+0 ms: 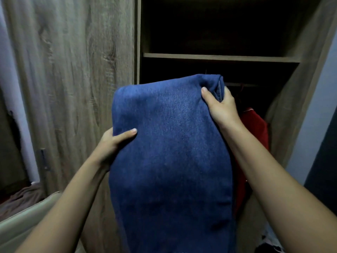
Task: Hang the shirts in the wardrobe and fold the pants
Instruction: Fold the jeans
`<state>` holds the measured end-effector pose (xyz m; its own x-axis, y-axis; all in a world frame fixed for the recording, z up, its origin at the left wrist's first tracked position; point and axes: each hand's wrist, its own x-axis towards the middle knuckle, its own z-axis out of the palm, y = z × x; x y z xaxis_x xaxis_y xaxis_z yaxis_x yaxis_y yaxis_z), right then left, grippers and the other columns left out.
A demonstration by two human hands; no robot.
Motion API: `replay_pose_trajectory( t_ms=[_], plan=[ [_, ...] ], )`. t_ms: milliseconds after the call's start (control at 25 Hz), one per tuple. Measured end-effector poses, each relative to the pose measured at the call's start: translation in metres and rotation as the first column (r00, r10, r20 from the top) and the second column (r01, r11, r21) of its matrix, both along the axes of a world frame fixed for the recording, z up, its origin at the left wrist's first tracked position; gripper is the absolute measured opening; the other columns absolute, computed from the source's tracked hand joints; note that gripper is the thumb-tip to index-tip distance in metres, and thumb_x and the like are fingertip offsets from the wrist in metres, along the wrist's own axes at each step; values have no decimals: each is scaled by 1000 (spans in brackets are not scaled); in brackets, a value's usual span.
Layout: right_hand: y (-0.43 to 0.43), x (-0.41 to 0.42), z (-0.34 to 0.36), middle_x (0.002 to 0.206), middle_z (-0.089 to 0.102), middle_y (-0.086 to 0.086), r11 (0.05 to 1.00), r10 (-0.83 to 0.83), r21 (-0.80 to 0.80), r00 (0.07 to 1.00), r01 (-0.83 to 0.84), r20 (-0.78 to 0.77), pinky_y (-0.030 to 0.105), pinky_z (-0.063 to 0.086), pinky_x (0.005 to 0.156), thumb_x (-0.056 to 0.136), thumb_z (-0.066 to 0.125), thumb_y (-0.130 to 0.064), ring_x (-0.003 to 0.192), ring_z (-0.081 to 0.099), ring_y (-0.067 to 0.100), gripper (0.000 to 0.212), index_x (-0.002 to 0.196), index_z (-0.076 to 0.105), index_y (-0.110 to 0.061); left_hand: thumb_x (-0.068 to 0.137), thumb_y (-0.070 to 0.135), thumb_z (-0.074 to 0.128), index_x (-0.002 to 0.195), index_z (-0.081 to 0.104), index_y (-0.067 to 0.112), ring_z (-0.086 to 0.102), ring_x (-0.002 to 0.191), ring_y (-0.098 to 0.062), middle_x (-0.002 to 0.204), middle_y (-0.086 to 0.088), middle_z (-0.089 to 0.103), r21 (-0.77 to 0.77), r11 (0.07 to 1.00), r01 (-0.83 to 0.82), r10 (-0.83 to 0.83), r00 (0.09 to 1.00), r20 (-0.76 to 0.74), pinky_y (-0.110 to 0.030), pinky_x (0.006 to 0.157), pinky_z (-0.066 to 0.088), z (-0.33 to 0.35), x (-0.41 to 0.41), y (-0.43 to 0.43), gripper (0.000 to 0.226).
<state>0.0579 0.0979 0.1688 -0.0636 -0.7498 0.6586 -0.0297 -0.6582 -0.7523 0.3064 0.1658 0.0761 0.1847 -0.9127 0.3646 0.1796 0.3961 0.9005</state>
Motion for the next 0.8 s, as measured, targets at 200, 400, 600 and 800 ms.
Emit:
replay_pose_trajectory(
  t_ms=[200,400,600,800],
  plan=[
    [-21,-31,-5,103,71,0,853,320,430,947,-296,15,22,56,71,88,44,-59,88,69,10,46,108,63,-23,82,10,63,101,65,1,70,68,-21,82,-9,73,120,991,-54,75,982,-176,-30,59,58,13,-9,-28,21],
    [-19,-47,-120,109,71,9,491,523,779,847,-390,95,34,58,71,35,87,-58,93,70,22,100,121,59,-15,69,19,73,115,61,-3,70,78,-29,104,-20,69,440,897,30,74,973,-218,-36,66,58,-30,0,-47,53],
    [-34,-42,-130,133,49,15,621,232,731,957,-282,172,28,48,65,80,67,-4,97,57,23,79,145,22,-12,69,5,67,140,39,7,59,100,-28,132,-20,51,389,920,56,3,989,-149,-38,77,48,-52,10,-45,76],
    [-42,-40,-109,70,71,10,572,228,761,950,-307,212,20,53,44,93,49,-7,51,67,14,16,105,56,0,92,18,57,148,6,40,52,117,-26,149,-7,30,419,907,50,-69,997,31,-34,76,52,-49,11,-47,79]
  ],
)
